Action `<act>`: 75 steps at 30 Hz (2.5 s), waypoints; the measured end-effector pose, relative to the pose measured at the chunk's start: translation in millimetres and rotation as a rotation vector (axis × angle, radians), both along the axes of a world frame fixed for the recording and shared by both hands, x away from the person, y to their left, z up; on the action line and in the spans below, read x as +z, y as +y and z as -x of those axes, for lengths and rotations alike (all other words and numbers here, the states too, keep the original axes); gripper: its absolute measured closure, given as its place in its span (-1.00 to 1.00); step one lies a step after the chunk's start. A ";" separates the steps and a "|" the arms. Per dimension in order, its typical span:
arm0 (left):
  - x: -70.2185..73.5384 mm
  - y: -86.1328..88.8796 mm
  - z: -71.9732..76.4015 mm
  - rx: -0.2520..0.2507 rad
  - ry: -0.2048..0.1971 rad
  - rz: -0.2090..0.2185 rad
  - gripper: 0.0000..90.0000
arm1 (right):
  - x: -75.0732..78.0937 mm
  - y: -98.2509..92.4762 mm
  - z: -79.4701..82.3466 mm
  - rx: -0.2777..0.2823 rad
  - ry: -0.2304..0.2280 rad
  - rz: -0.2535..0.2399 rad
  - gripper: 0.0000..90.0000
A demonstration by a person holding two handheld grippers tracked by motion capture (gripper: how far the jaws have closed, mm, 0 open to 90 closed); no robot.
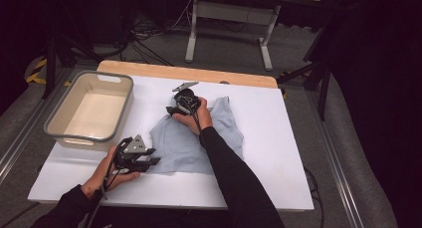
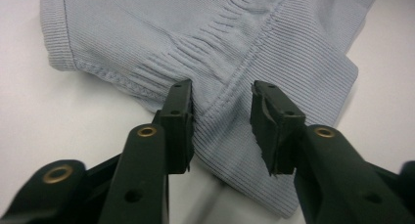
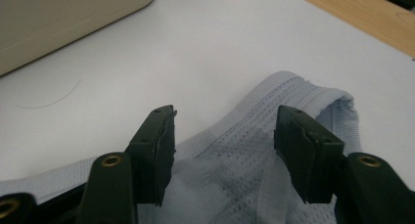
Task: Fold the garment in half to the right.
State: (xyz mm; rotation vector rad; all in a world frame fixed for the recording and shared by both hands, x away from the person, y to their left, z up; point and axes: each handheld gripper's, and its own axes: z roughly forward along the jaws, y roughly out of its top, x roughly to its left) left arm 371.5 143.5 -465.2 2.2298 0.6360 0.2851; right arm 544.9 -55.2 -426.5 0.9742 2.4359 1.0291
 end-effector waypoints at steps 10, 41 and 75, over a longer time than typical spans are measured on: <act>-0.1 -1.7 -4.2 -0.001 0.016 0.011 0.62 | -16.0 9.4 -14.2 -0.043 0.057 0.022 -0.07; 19.6 14.1 2.3 0.031 -0.094 0.046 0.87 | -3.6 16.1 -18.0 -0.051 0.024 0.059 0.90; 67.1 -9.7 -3.6 -0.081 -0.188 0.248 0.88 | 48.1 4.3 -8.7 0.008 -0.098 -0.116 0.89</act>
